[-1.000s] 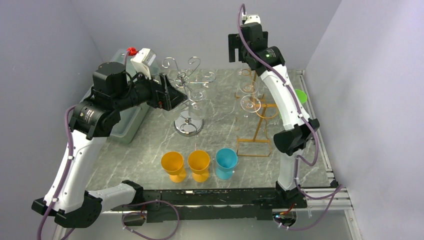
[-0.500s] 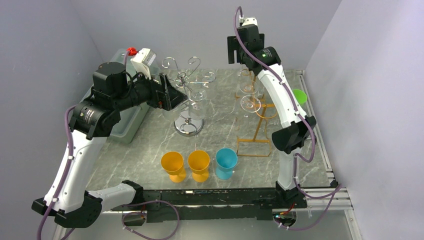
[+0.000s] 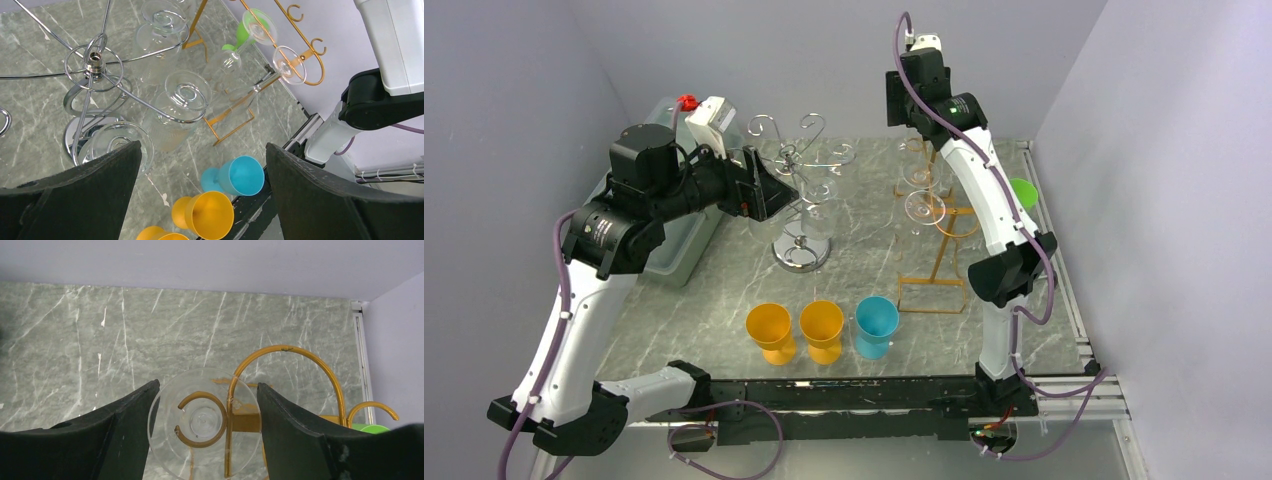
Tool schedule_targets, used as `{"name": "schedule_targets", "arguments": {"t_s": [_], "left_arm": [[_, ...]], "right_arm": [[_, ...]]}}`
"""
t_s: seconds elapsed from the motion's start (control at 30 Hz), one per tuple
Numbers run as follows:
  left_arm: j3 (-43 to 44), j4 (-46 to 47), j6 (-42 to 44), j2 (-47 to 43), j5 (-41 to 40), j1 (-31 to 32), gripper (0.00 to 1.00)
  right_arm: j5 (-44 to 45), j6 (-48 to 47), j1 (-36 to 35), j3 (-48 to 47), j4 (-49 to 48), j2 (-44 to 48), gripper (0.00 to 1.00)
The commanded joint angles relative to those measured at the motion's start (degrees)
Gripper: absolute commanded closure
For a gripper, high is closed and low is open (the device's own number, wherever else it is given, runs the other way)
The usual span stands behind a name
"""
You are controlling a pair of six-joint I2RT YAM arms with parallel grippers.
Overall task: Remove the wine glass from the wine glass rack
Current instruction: Pick up the wine glass from the wine rack.
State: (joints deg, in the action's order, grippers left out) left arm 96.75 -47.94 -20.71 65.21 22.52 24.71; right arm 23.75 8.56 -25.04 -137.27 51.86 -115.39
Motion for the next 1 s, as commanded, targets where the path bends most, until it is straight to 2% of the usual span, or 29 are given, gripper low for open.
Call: {"name": "schedule_targets", "arguments": {"t_s": [0.0, 0.3, 0.97], "left_arm": [[1.2, 1.0, -0.3, -0.2, -0.6, -0.1, 0.0], [1.0, 1.2, -0.5, -0.1, -0.7, -0.1, 0.01], [1.0, 1.6, -0.6, 0.0, -0.9, -0.1, 0.0]], "right_arm": [[1.3, -0.1, 0.1, -1.6, -2.8, 2.2, 0.4], [1.5, -0.4, 0.1, -1.0, -4.4, 3.8, 0.45], [-0.1, -0.6, -0.1, 0.1, -7.0, 5.5, 0.47]]}}
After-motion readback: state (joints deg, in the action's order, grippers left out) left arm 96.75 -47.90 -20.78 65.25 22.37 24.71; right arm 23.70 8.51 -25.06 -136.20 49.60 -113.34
